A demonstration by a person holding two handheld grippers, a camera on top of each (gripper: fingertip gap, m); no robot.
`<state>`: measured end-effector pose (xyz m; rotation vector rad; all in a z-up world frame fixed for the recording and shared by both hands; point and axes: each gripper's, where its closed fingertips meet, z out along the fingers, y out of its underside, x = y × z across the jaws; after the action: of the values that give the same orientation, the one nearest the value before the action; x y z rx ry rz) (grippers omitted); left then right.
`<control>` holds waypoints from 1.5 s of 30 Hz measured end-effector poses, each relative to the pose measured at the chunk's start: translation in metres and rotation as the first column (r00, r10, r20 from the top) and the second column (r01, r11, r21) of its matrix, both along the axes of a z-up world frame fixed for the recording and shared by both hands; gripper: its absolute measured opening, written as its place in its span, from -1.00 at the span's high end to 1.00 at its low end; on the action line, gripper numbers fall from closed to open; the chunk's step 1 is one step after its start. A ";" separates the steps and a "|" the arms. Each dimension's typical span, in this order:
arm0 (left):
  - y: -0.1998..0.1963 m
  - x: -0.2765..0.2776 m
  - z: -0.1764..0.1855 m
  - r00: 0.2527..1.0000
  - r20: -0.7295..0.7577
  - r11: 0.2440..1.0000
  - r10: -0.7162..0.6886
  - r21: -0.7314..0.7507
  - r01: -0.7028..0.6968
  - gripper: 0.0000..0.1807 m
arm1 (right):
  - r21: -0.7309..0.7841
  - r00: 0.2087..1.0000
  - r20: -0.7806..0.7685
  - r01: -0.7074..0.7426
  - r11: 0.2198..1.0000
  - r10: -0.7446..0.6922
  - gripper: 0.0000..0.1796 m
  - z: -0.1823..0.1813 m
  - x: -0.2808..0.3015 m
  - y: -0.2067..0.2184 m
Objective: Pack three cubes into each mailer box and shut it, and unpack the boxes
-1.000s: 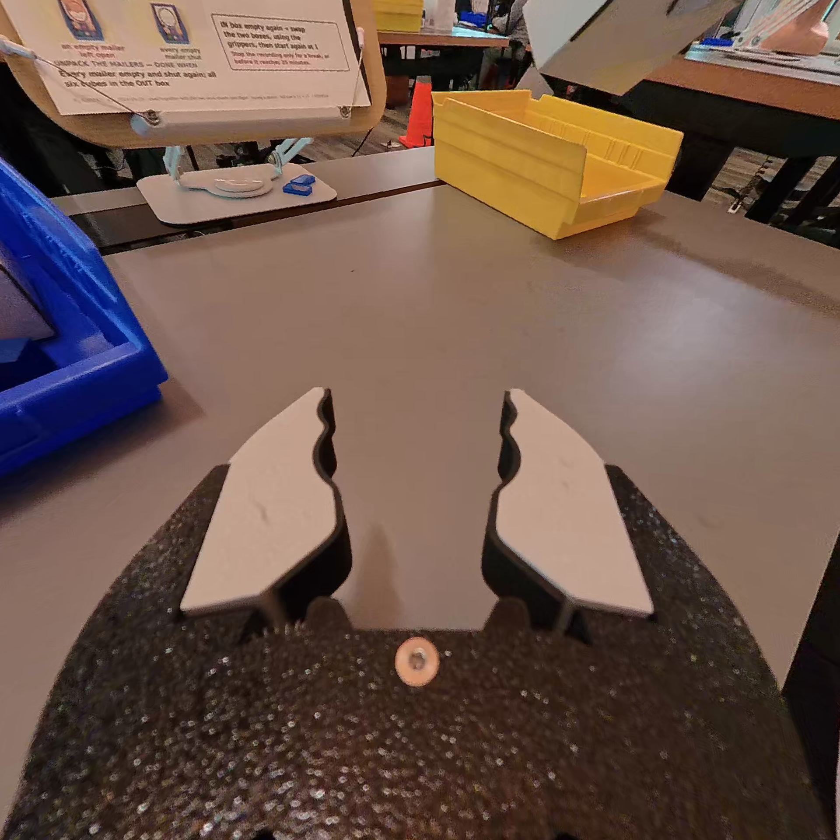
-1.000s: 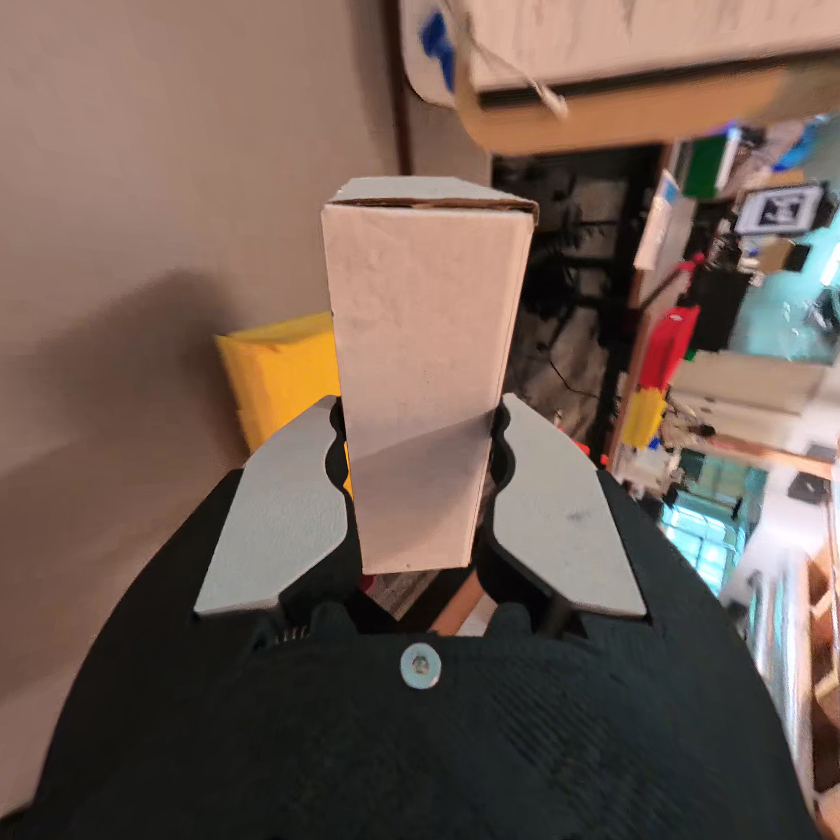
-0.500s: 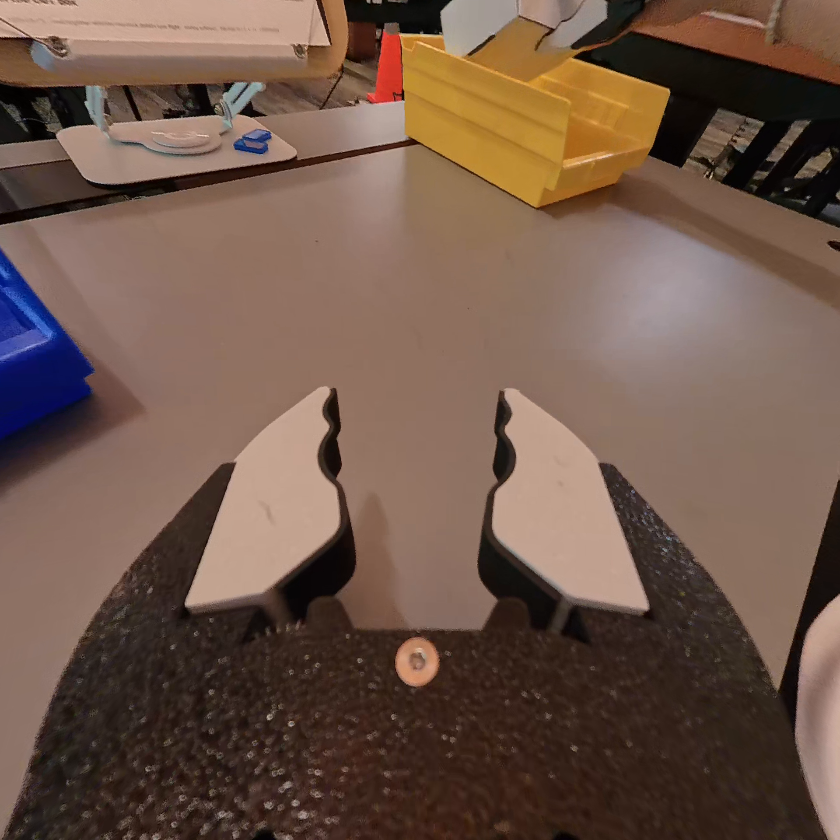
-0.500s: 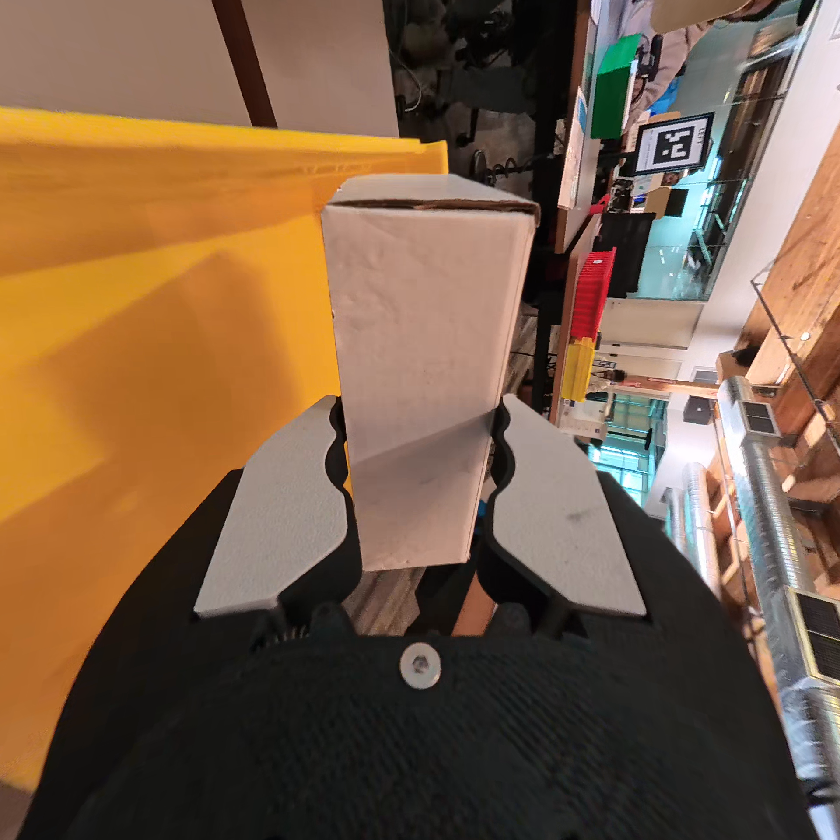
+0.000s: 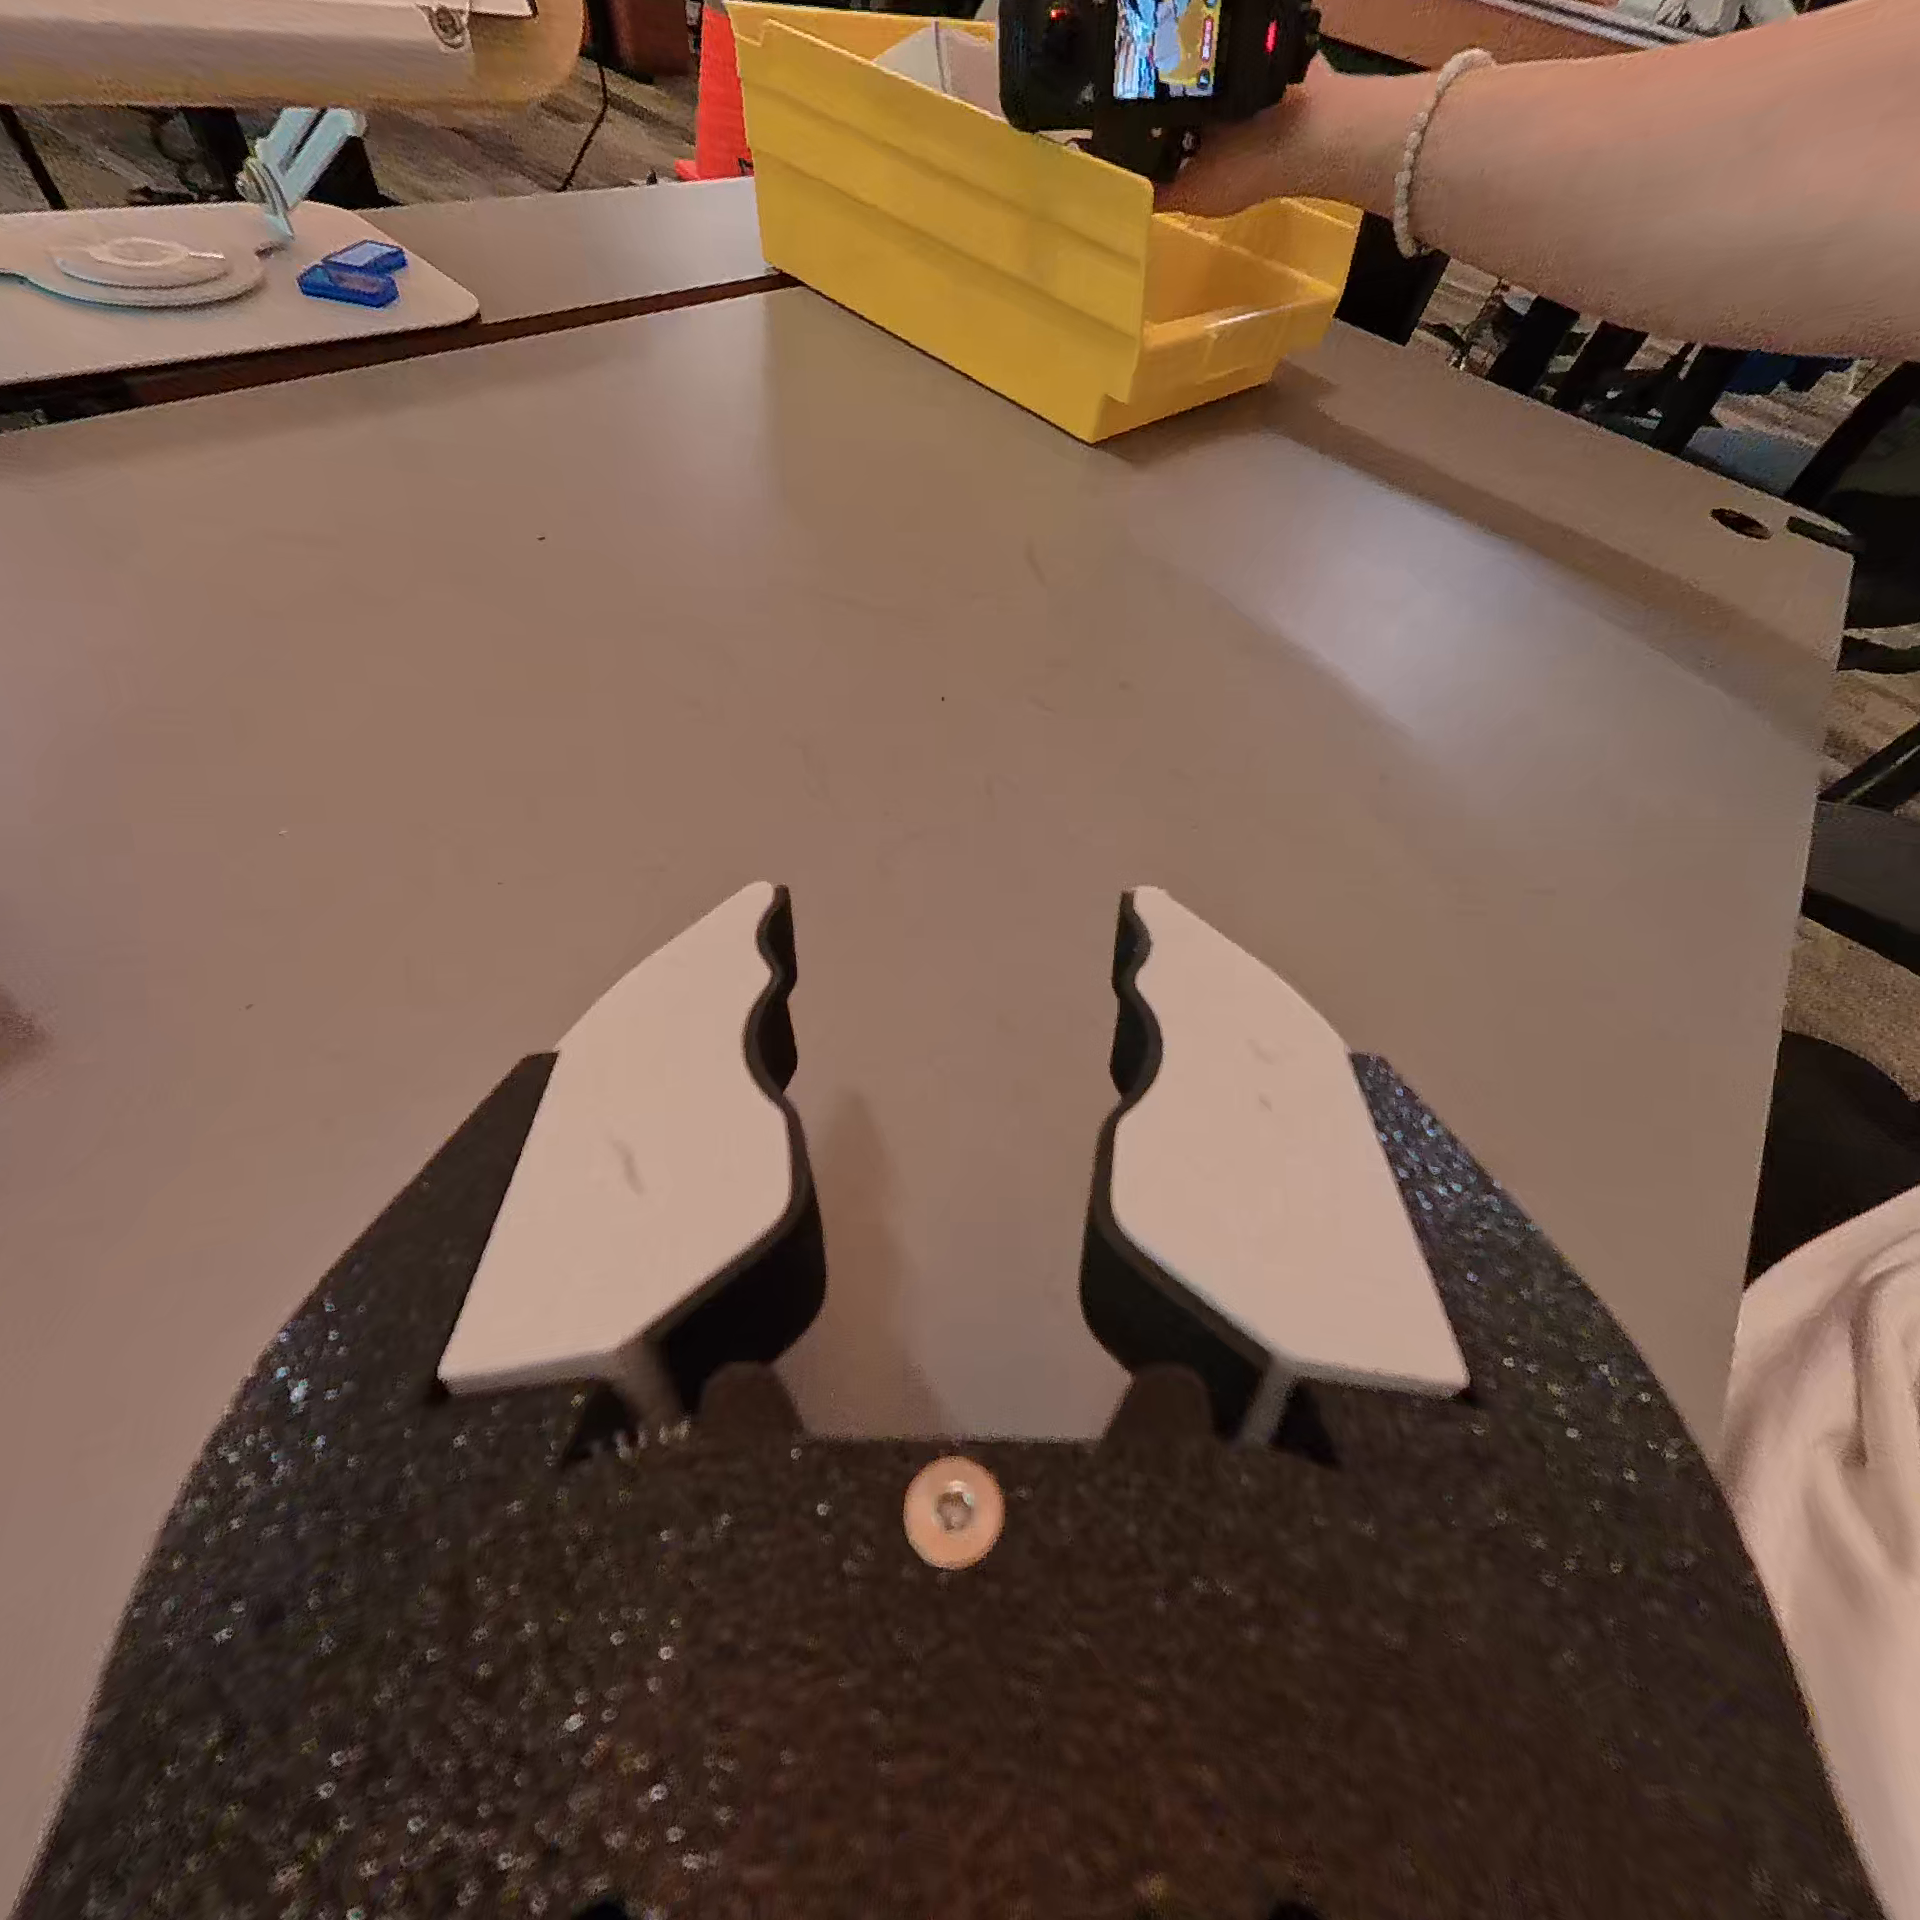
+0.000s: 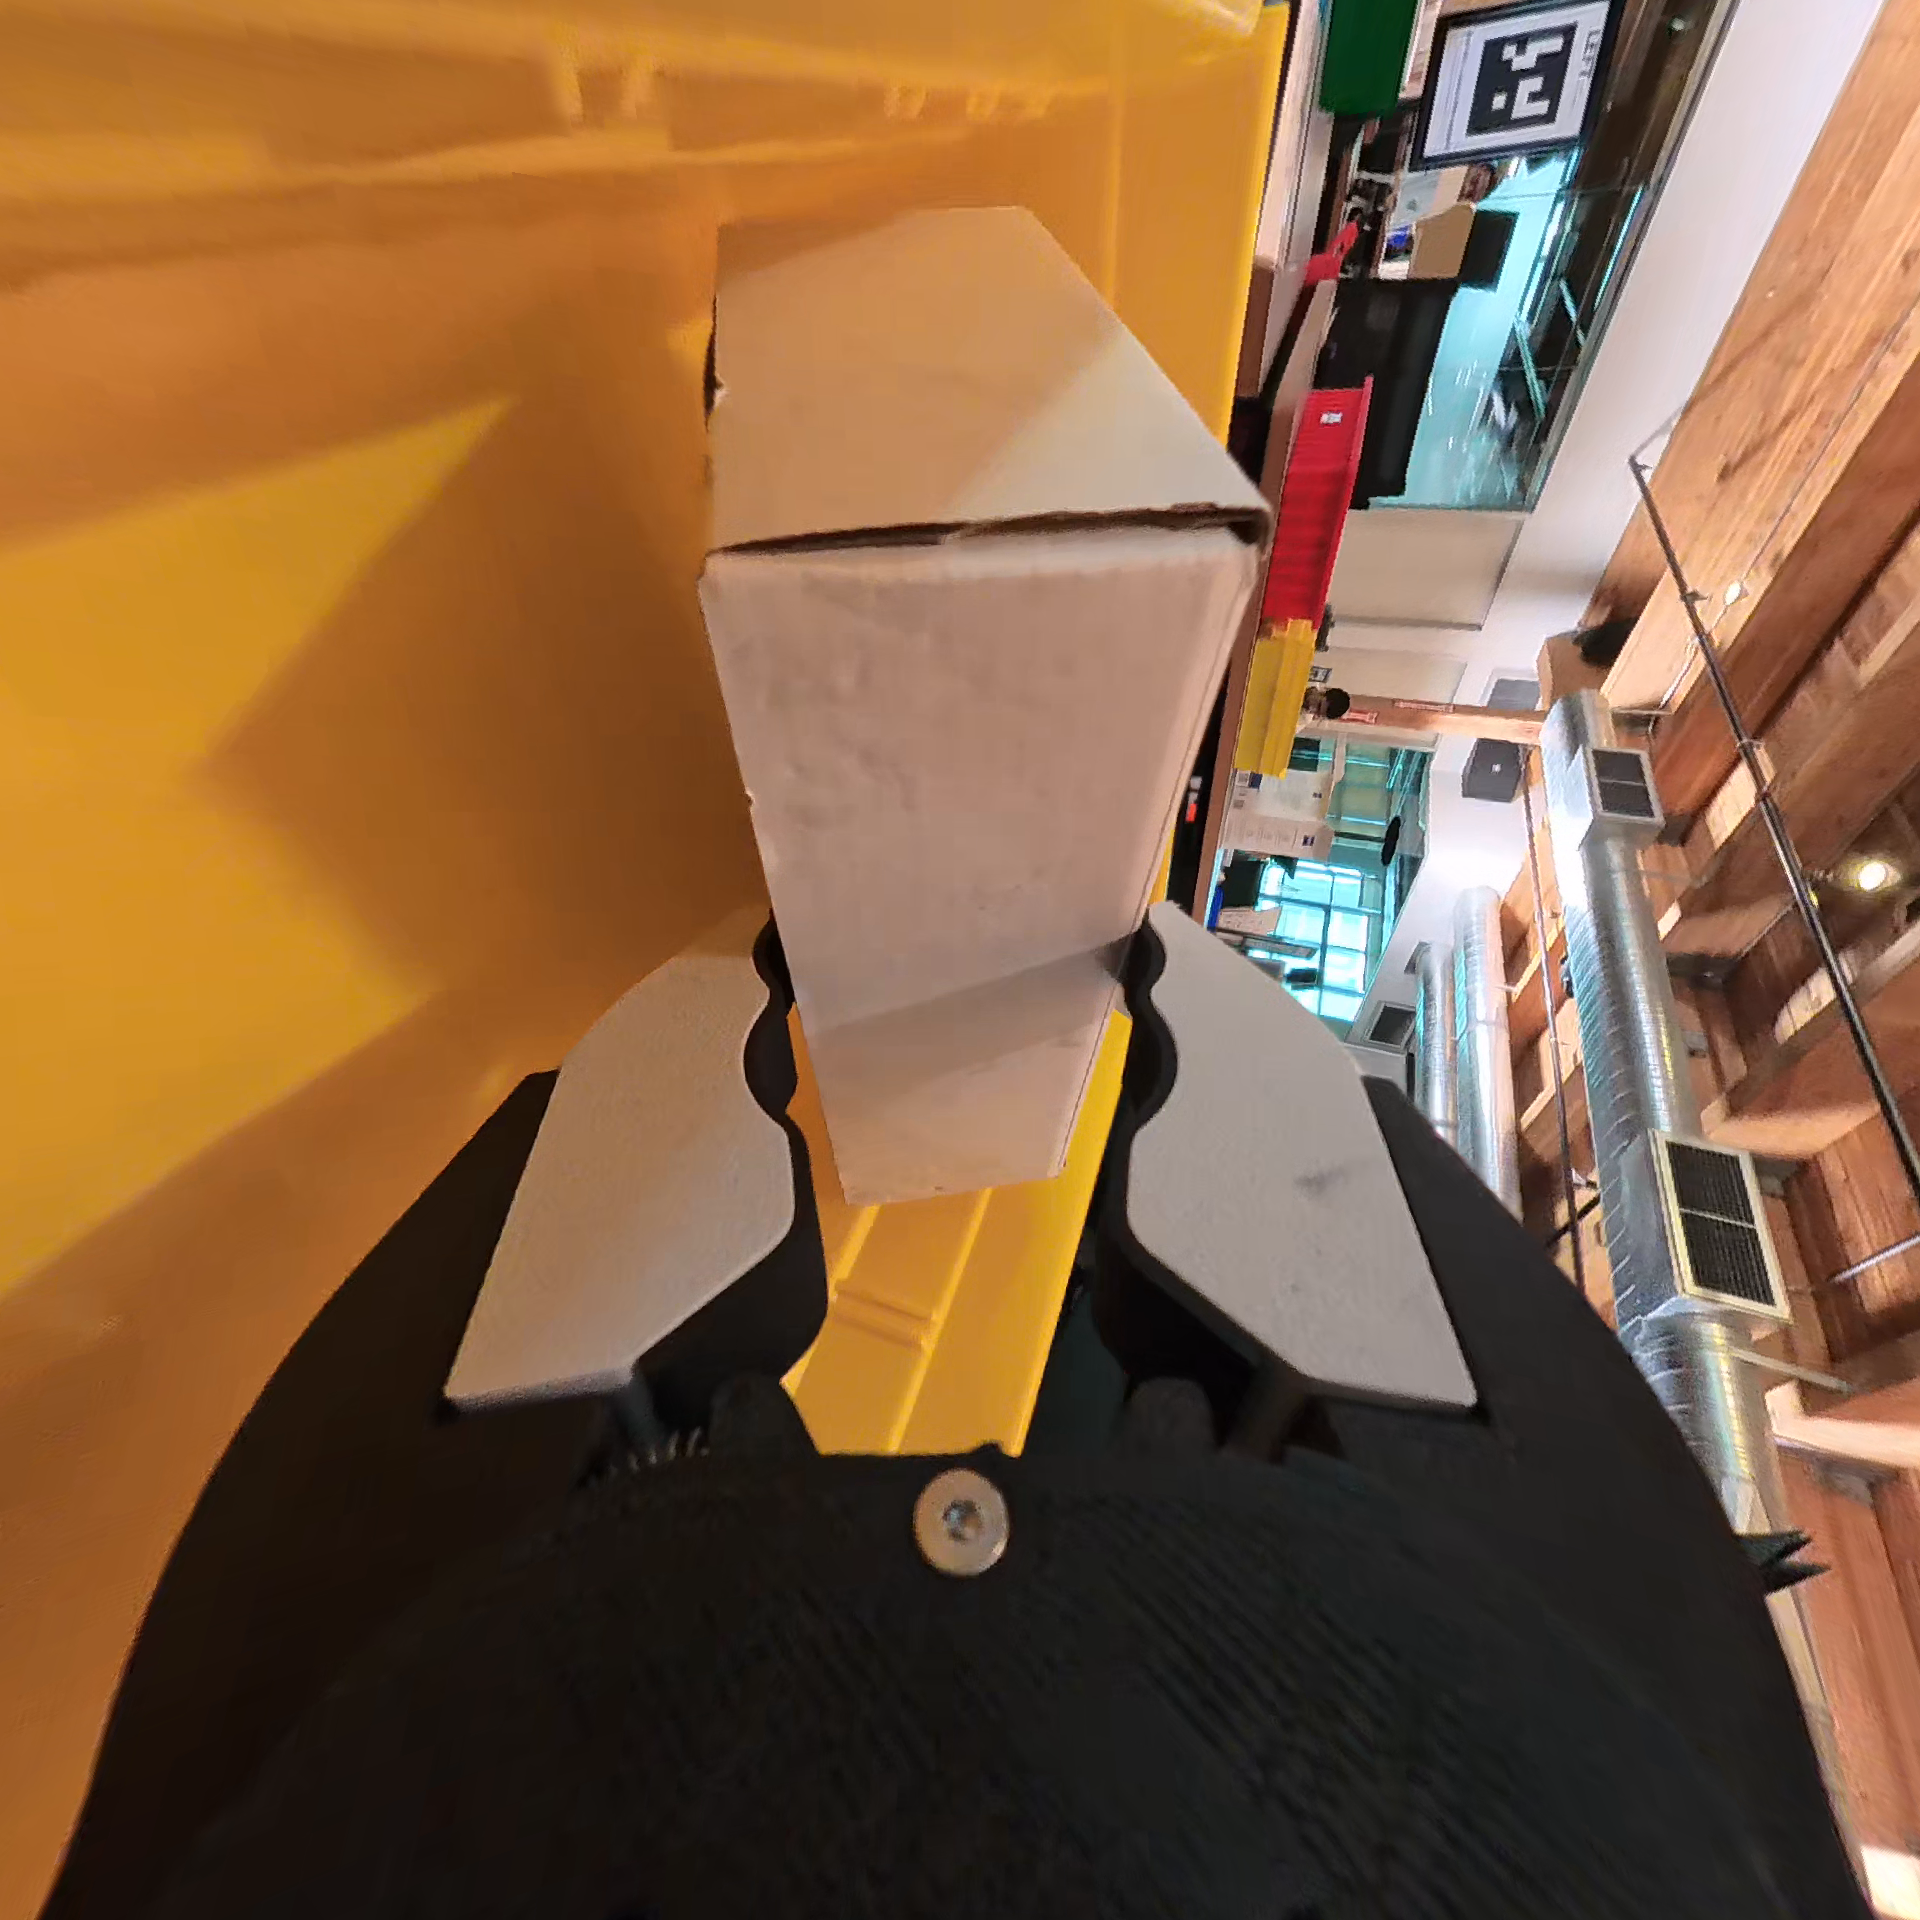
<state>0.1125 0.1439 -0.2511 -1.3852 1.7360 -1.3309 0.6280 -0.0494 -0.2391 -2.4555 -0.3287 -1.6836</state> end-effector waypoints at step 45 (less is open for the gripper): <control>0.375 0.142 -0.021 0.676 -0.725 0.456 0.132 0.650 0.607 -0.21 | 0.629 0.518 -0.698 0.113 0.769 0.495 -0.05 -0.007 -0.340 -0.030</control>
<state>0.2548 0.5188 -0.2724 -0.9872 2.6514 0.2591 0.2878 -0.0798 -0.2464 -2.2219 0.0704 -0.2264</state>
